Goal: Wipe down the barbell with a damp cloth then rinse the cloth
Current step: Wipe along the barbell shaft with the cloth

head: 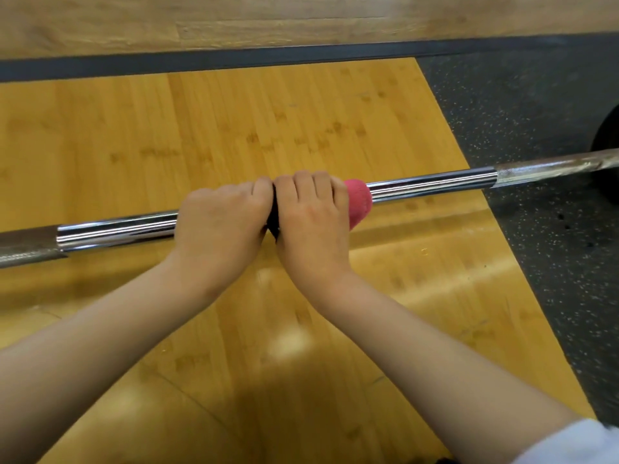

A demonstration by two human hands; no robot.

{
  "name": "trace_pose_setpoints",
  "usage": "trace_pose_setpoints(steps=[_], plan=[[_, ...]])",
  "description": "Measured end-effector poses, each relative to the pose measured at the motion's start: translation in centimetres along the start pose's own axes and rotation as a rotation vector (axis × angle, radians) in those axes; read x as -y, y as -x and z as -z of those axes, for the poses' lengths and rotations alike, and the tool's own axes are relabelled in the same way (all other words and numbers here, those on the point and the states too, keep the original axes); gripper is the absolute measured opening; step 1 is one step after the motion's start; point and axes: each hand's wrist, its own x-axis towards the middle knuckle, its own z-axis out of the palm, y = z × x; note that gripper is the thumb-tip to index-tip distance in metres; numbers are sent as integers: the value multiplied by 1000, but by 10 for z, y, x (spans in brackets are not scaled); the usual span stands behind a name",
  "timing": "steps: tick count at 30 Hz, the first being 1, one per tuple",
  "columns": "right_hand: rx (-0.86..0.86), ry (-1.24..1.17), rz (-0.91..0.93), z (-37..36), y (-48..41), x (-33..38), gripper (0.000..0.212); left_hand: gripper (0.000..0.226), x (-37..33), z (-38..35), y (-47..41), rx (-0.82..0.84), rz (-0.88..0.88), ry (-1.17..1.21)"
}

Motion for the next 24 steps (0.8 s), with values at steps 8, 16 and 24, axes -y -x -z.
trace_pose_setpoints(steps=[8,16,24], plan=[[30,41,114,12,3,-68,23,38,24,23,-55,1065,131,664],[38,72,-23,5,1,-42,15,33,35,40,-2,339,69,262],[46,18,102,-6,-5,53,14,41,88,29,57,150,163,136]])
